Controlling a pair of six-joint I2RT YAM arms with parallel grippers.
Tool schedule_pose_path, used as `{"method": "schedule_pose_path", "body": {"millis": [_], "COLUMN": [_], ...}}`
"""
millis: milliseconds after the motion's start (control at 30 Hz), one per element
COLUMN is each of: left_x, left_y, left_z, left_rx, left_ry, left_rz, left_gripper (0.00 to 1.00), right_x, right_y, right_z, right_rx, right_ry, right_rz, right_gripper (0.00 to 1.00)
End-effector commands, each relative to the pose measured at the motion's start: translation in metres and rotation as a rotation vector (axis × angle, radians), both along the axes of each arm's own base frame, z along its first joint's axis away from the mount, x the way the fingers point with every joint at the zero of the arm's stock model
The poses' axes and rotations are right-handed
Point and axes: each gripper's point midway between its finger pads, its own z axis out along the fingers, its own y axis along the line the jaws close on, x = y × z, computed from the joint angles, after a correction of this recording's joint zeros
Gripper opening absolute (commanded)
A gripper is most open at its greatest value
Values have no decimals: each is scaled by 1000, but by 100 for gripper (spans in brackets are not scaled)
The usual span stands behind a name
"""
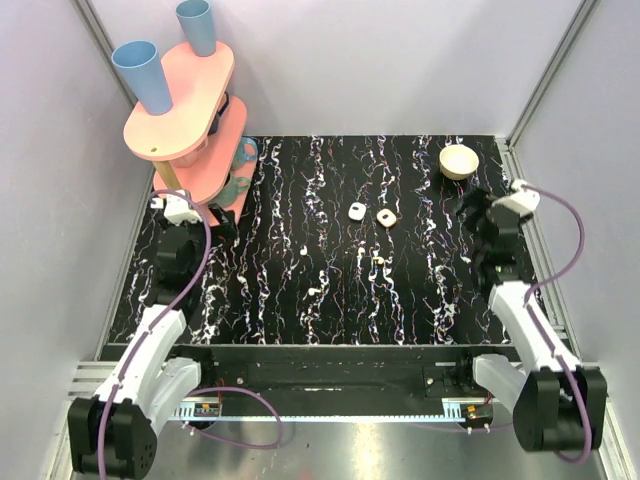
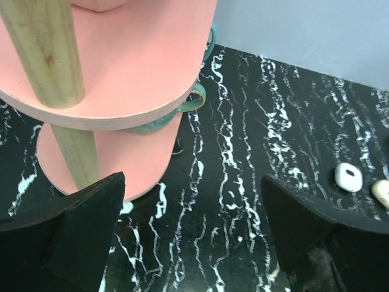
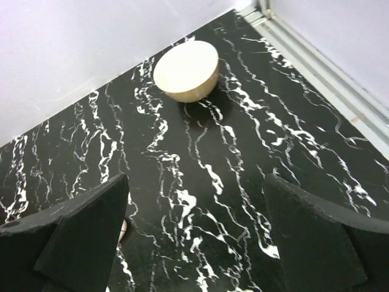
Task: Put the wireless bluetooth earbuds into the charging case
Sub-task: Pick up the charging case from the center of the board.
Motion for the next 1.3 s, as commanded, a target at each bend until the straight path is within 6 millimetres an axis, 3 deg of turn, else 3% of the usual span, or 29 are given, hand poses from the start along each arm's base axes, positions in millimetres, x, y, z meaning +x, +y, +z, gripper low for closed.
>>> {"method": "schedule_pose_path", "body": {"millis": [0,33,67,133,167,233,333,367,400,467,500,533,600,667,733,800,867,900,967,1000,1067,1100,1133,1200,1267], "left_x": [-8,-15,-16,-24,-27,-37,-43,-44,-46,-51,-55,-57,-59,-61,-67,-70,-73,-73,-73,-72,-70,-69,-71,-72,-73], "left_y": [5,7,7,-5,-13,-12,1,0,-12,-23,-36,-43,-53,-64,-78,-83,-83,-81,-75,-70,-64,-60,-61,-62,-62], "left_z": [43,38,58,77,95,110,109,111,113,117,117,115,109,98,94,92,89,87,80,77,74,73,72,71,71], "left_rx": [-162,-184,-195,-178,-166,-166,-183,-100,-53,30,53,74,105,112,107,106,115,127,163,182,204,209,210,210,215], "left_ry": [-48,1,-12,-25,-66,-53,4,0,-3,-9,-11,-10,-4,3,7,8,8,12,28,40,45,48,48,46,44], "left_rz": [81,100,101,17,-36,-40,45,9,-77,-166,-253,-298,-363,-421,-498,-518,-513,-498,-476,-444,-408,-387,-390,-396,-395], "left_gripper": [99,99,99,99,99,99,99,99,99,99,99,99,99,99,99,99,99,99,99,99,99,99,99,99,99], "right_x": [13,22,22,23,24,26,30,32,33,37,37,41,45,51,60,69,79,84,92,92,105,102,111,114,116], "right_y": [23,29,36,50,49,60,72,73,73,75,74,77,80,88,95,98,102,106,125,129,137,144,147,150,154], "right_z": [-1,24,32,36,37,39,36,33,21,27,15,22,12,15,6,-11,-15,-32,-36,-57,-62,-87,-84,-103,-107], "right_rx": [48,129,127,98,120,147,168,175,185,189,194,197,215,245,292,332,357,371,335,311,234,239,210,164,109], "right_ry": [234,190,196,180,148,105,129,153,206,225,279,274,321,330,365,417,430,476,500,570,598,685,682,734,742], "right_rz": [116,109,154,253,245,296,363,363,360,364,360,372,380,416,436,429,434,440,484,473,466,471,478,490,559], "right_gripper": [100,100,100,100,100,100,100,100,100,100,100,100,100,100,97,94,90,90,87,87,88,89,88,87,88]}}
